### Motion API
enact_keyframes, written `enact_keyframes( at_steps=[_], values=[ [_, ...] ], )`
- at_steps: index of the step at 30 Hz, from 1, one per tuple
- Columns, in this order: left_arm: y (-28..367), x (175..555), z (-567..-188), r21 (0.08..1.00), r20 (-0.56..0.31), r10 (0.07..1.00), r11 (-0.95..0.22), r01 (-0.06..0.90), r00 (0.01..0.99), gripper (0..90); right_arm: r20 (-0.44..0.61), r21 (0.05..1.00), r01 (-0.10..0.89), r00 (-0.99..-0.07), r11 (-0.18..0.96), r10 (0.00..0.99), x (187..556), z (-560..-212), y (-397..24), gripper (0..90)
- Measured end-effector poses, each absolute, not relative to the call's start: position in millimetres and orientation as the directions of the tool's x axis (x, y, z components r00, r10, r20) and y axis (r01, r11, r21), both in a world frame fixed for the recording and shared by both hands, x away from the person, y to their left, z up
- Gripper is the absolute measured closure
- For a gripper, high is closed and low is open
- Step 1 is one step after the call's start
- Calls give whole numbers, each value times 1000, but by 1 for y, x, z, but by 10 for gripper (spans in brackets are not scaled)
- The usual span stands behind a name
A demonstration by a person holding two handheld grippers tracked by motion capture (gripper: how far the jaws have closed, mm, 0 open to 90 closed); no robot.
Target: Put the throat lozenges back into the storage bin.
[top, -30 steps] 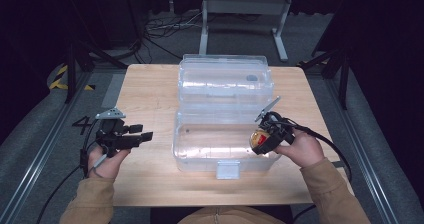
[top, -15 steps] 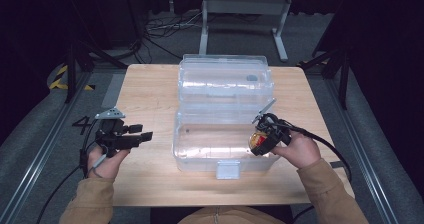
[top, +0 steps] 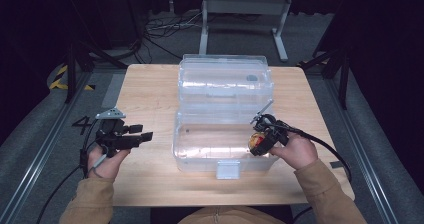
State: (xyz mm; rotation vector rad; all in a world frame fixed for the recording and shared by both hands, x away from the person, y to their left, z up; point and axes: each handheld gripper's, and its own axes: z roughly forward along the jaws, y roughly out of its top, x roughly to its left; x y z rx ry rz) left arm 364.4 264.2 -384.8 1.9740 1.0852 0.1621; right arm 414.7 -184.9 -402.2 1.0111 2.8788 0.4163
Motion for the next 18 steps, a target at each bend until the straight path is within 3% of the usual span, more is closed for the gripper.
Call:
enact_keyframes(
  at_steps=[18],
  values=[
    [264,365,-385,732,-268,742,-258,631,614,435,-14,239,673,-718,700,695,411,-414,-172,200]
  ],
)
